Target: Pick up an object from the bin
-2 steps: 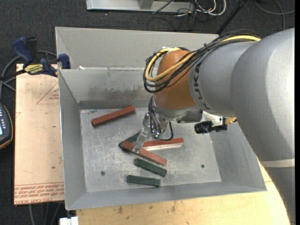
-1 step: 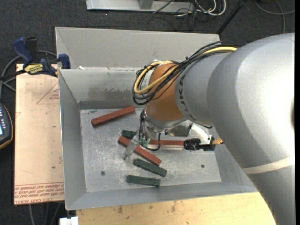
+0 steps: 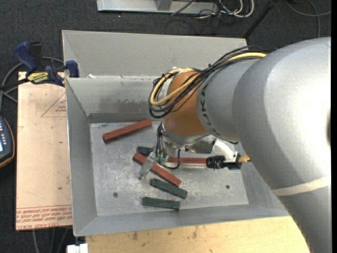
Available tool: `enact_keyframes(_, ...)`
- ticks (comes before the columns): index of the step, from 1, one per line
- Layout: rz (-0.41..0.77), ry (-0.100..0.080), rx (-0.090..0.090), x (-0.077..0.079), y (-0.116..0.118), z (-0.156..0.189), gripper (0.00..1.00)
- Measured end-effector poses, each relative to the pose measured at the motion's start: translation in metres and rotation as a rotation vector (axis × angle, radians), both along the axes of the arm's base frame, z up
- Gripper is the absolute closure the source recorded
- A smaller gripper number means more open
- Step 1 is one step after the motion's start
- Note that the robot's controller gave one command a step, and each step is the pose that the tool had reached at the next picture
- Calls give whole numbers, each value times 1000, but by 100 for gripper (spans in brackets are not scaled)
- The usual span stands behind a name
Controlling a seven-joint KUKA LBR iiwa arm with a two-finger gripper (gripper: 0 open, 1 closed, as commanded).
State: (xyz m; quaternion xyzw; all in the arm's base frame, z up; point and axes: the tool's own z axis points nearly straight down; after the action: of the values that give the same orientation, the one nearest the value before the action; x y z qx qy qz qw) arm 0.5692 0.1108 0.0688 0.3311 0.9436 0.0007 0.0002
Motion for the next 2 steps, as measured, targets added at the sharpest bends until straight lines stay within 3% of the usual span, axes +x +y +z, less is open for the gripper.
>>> enact_keyframes(1,0,0,1,0,0,0,100)
enact_keyframes(2,2,-2,0,1,1,37,100)
